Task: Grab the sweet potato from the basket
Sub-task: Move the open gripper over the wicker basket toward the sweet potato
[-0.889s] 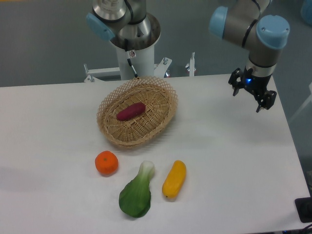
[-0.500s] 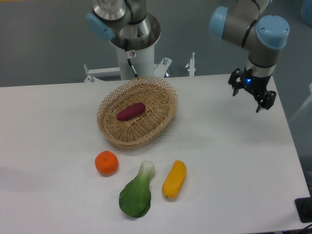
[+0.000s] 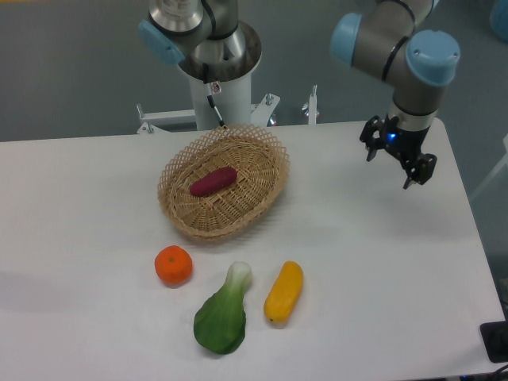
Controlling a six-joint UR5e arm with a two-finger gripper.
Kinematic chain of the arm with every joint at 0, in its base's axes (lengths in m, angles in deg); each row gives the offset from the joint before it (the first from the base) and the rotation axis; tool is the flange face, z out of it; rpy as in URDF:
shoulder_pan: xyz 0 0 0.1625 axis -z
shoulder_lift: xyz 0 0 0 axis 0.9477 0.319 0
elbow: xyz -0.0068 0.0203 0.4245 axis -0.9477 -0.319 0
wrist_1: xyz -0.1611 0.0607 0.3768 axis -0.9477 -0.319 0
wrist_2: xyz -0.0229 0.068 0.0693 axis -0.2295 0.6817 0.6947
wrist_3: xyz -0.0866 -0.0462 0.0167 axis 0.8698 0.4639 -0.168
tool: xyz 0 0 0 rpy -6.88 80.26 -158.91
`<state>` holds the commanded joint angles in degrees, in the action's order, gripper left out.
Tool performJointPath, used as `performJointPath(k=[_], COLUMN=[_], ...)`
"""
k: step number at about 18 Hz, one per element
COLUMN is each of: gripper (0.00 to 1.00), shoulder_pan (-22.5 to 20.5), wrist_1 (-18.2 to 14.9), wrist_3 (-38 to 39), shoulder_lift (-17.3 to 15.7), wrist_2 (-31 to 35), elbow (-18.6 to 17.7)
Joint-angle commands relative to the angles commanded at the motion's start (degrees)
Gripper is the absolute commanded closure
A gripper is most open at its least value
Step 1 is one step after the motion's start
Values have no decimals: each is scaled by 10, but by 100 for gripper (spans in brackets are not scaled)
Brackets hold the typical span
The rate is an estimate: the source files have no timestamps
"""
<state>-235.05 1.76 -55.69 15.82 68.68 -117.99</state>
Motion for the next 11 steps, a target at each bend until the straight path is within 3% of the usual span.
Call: performJointPath(k=[4,11], gripper=[0,0], shoulder_pan=[9,85], wrist_1=[1,1], wrist_3=[0,80], shoulder_lift=[-30,-108], wrist_2=[-18,-20], elbow=[-36,-117])
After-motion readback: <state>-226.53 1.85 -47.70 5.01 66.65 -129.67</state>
